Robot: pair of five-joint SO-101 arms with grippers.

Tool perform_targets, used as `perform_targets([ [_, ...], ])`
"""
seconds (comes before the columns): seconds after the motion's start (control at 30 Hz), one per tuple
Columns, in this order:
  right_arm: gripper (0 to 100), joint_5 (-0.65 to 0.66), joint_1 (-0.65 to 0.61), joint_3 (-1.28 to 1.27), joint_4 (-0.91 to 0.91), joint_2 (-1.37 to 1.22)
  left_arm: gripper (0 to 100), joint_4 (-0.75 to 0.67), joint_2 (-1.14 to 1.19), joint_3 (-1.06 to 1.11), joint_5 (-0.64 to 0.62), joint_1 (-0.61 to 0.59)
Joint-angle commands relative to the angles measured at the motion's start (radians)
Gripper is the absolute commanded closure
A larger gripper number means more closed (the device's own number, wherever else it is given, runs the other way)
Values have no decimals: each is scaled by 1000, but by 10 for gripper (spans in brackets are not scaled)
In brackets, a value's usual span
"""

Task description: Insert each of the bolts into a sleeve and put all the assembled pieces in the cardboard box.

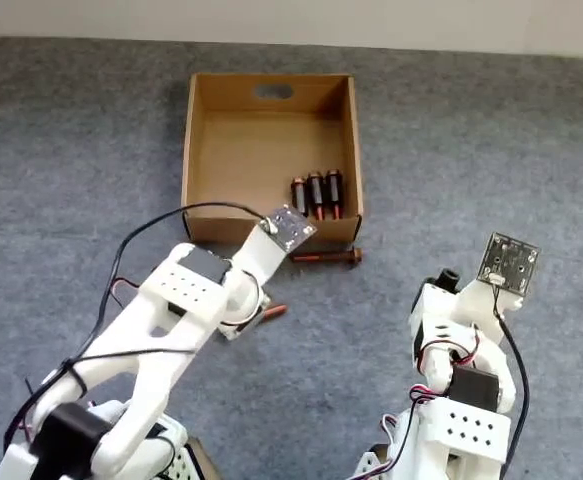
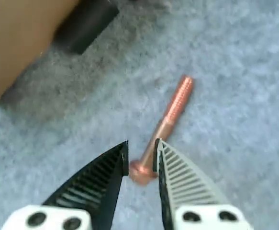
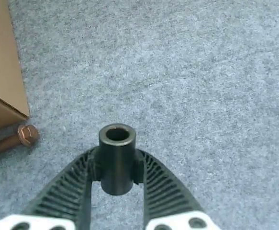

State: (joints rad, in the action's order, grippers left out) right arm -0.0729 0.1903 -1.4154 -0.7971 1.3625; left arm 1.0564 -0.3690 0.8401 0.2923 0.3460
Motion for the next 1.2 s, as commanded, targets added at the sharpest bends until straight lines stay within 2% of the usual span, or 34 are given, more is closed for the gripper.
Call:
perform_targets([
  [0.0,993,-11,8,7,22,13,885,104,-68,-47,-5,15],
  [0.13,993,-11,8,7,22,13,885,121,-44,-41,81,45],
  [0.4,993,-11,8,5,22,13,885,120,194,-114,77,113],
  [0.63,993,-11,8,4,22,13,885,114,271,-185,71,13],
  [0.83,993,-11,8,4,22,13,885,87,280,-232,-21,-85],
  [1.1,993,-11,8,4,22,13,885,-72,280,-177,-40,-84],
  [1.17,993,-11,8,4,22,13,885,-94,280,-176,-98,-87],
])
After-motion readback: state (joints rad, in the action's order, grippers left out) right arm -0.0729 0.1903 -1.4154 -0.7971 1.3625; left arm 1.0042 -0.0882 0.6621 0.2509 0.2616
